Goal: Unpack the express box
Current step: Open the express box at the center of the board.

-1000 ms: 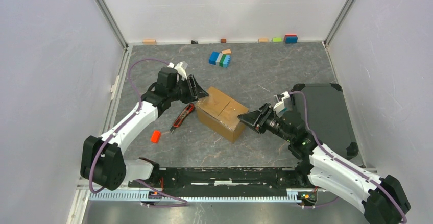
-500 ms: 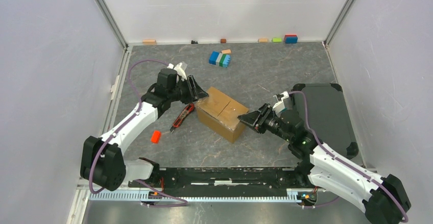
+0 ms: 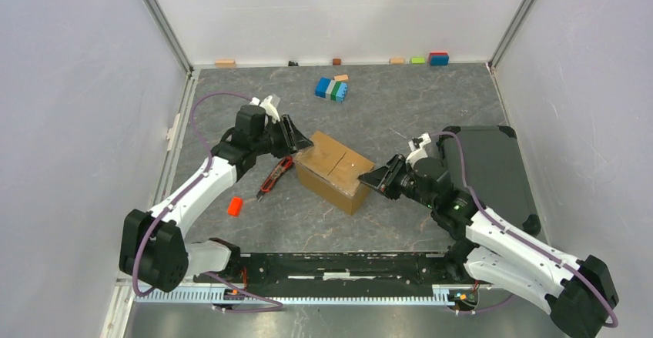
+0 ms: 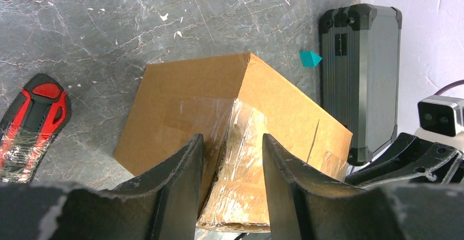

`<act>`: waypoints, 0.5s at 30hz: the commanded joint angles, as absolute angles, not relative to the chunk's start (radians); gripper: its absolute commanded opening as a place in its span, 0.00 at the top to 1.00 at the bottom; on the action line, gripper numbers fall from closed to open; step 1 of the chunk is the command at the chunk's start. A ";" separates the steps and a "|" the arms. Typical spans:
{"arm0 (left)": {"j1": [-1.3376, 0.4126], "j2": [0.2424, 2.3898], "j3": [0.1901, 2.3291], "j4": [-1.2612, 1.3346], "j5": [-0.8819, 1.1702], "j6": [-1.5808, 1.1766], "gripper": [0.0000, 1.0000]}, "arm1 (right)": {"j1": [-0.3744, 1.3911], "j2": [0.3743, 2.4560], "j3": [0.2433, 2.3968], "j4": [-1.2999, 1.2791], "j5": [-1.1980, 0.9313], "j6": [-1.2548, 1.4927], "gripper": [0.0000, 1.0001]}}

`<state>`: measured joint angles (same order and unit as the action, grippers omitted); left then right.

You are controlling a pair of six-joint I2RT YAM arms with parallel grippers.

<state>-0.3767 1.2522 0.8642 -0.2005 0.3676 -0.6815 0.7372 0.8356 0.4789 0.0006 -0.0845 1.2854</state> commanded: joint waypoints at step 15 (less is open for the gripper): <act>-0.413 1.186 0.831 -0.155 0.431 -0.751 0.51 | 0.761 0.859 0.500 0.052 -0.065 1.345 1.00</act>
